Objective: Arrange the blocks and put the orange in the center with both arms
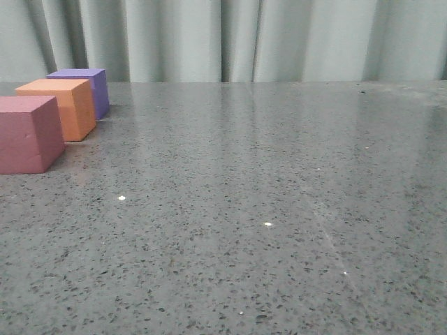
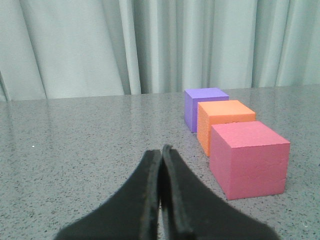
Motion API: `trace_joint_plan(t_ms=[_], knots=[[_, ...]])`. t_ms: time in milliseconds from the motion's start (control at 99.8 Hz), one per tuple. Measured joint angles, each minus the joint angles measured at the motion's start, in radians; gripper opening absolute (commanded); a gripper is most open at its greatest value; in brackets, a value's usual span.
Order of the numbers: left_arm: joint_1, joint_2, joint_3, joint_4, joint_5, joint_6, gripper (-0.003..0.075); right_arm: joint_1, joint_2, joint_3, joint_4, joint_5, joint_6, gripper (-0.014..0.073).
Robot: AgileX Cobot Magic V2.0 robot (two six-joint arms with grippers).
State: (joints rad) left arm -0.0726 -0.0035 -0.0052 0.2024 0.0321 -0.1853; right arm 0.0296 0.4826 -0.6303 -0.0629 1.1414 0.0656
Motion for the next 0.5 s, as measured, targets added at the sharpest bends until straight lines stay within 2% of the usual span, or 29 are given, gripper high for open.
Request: trace_joint_plan(t_ms=[501], knots=[[0.000,0.000,0.000,-0.008,-0.002,0.000,-0.0019,0.000,0.000,0.000,0.000,0.000,0.000,-0.0067]])
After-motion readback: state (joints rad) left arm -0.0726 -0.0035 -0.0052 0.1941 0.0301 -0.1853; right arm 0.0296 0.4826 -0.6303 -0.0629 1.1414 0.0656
